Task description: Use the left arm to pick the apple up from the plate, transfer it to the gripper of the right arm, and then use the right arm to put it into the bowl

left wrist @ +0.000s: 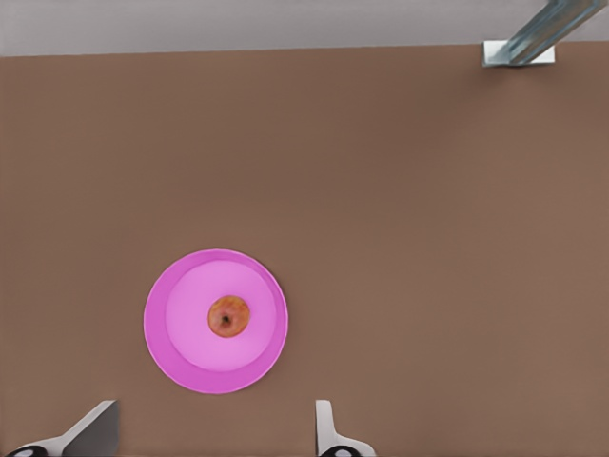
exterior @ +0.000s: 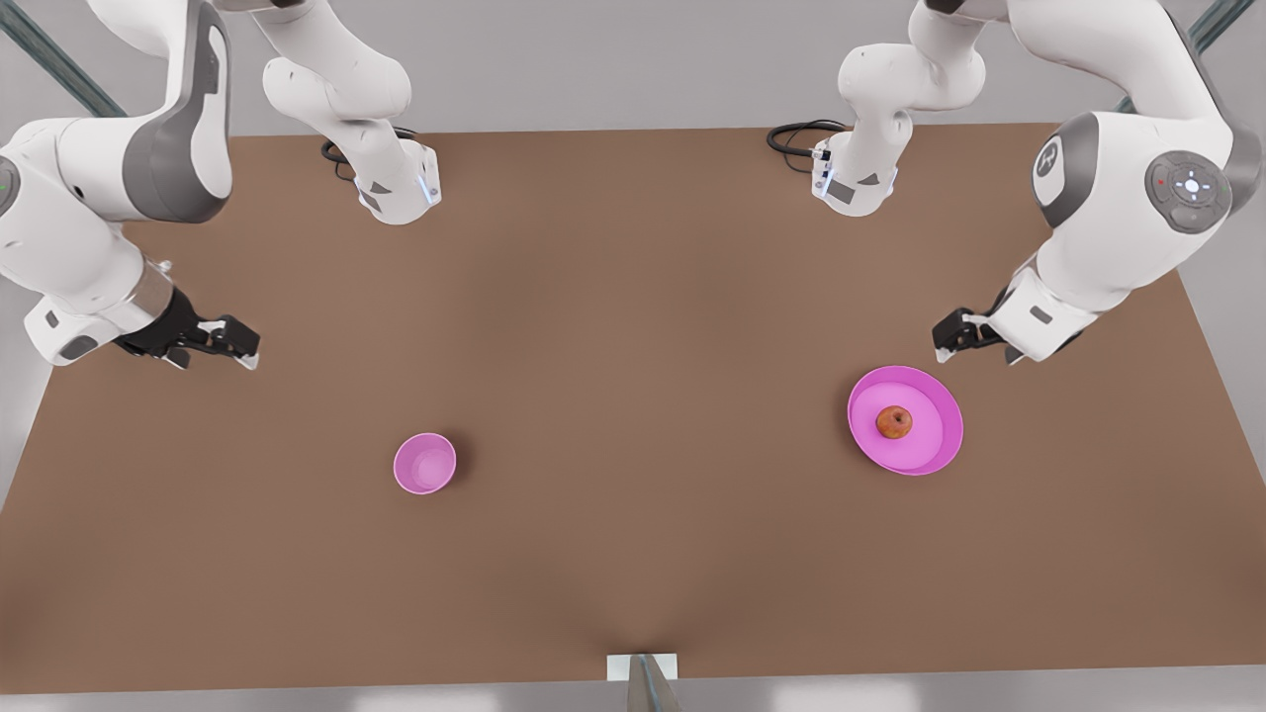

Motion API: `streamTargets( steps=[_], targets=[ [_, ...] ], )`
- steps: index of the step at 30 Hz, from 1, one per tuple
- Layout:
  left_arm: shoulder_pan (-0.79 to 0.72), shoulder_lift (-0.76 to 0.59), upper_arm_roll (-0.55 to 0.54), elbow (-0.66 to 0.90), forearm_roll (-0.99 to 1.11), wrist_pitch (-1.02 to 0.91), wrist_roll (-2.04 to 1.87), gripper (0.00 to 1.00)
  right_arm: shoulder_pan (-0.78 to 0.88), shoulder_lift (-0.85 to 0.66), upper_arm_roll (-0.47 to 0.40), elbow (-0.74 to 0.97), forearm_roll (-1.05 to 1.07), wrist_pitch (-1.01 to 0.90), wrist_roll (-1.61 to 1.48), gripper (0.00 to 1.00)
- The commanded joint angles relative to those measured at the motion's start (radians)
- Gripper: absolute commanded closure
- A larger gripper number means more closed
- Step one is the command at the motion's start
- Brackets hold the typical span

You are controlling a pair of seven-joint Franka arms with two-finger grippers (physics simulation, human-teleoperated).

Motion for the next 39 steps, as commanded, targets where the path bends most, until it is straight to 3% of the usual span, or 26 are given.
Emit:
streamTargets(
  steps=[1,2,5,8,14,22,35,37,39],
  targets=[
    [-0.003,0.001,0.0,-0.001,0.003,0.027,-0.023,0.0,0.005,-0.001,0.0,-0.001,0.002,0.004,0.001,0.0],
    [0.003,0.024,0.001,-0.039,0.001,0.099,-0.026,0.0,0.003,-0.001,0.0,0.001,0.002,0.004,0.001,0.0],
    [0.002,0.021,0.029,-0.429,-0.019,0.576,-0.047,0.0,0.003,-0.001,-0.002,0.001,0.003,0.004,-0.001,0.0],
    [0.005,0.07,0.053,-0.548,-0.046,0.773,-0.046,0.0,0.003,-0.001,-0.005,0.001,0.003,0.004,-0.001,0.0],
    [0.002,0.101,0.092,-0.68,-0.045,0.872,-0.023,0.0,0.003,0.001,-0.005,0.001,0.005,0.004,0.001,0.0],
    [0.018,0.218,0.105,-0.742,-0.045,0.964,-0.013,0.0,0.002,0.005,-0.005,0.001,0.002,0.019,-0.001,0.0],
    [0.012,0.319,0.101,-0.745,-0.045,1.035,-0.015,0.0,0.002,0.007,-0.005,0.013,0.003,0.031,0.001,0.0],
    [0.011,0.317,0.099,-0.745,-0.045,1.035,-0.015,0.05,0.003,0.011,-0.005,0.013,0.005,0.033,0.002,0.0],
    [0.012,0.317,0.099,-0.745,-0.045,1.033,-0.015,0.19,0.003,0.011,-0.005,0.013,0.006,0.031,0.001,0.0]
  ],
)
